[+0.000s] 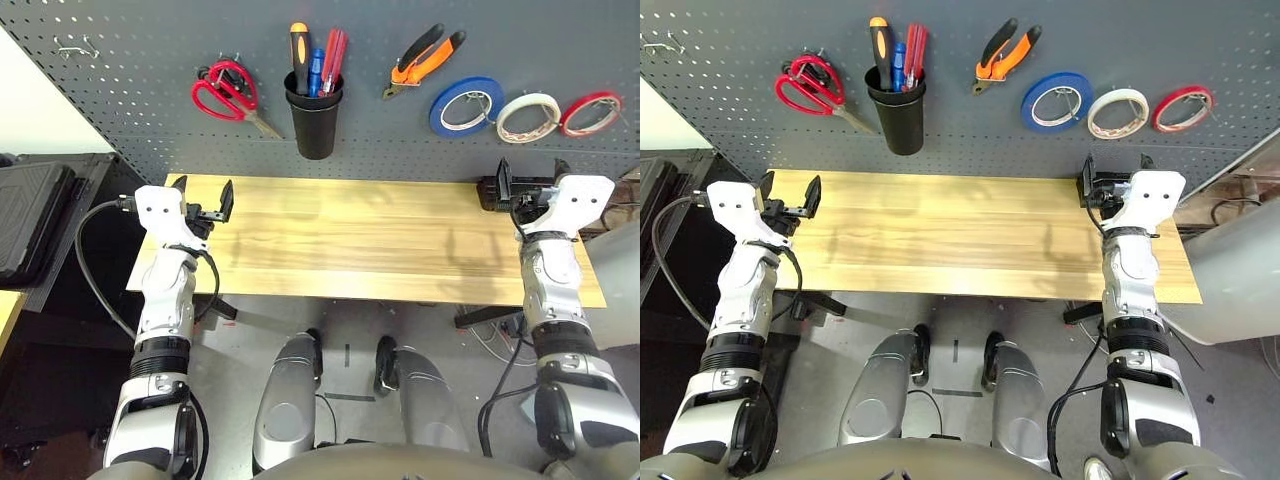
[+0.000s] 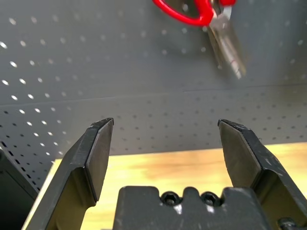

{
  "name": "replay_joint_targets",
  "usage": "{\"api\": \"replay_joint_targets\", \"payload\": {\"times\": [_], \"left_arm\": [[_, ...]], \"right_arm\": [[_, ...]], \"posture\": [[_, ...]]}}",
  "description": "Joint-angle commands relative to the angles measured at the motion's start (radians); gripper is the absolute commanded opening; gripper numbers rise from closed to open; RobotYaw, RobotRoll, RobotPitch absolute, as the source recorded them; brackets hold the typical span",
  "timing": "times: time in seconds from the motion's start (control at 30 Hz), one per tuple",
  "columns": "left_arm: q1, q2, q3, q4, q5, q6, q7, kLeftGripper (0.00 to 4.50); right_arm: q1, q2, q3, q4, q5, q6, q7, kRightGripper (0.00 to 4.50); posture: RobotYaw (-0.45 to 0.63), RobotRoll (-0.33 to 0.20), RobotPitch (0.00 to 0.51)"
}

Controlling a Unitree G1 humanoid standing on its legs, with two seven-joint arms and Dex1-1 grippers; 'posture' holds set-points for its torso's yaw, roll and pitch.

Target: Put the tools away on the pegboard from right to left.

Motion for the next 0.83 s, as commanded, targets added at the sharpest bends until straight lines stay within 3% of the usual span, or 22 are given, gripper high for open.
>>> {"api": "replay_joint_targets", "payload": {"times": [0.03,0.3,0.83], "left_arm": [[-0.007,0.011,0.017,0.047,-0.012,-0.028,-0.017,4.46],[-0.022,0.014,0.047,0.091,-0.061,-0.023,-0.054,4.46],[-0.023,0.007,0.051,0.088,-0.062,-0.019,-0.045,4.46]], "right_arm": [[-0.005,-0.014,-0.02,0.045,0.006,-0.026,-0.011,4.5],[-0.02,-0.033,-0.033,0.1,0.012,-0.035,-0.023,4.5],[-0.038,-0.043,-0.035,0.139,0.004,-0.039,-0.03,4.5]], "posture": [[0.15,0.0,0.166],[0.14,0.0,0.172],[0.16,0.0,0.18]]}}
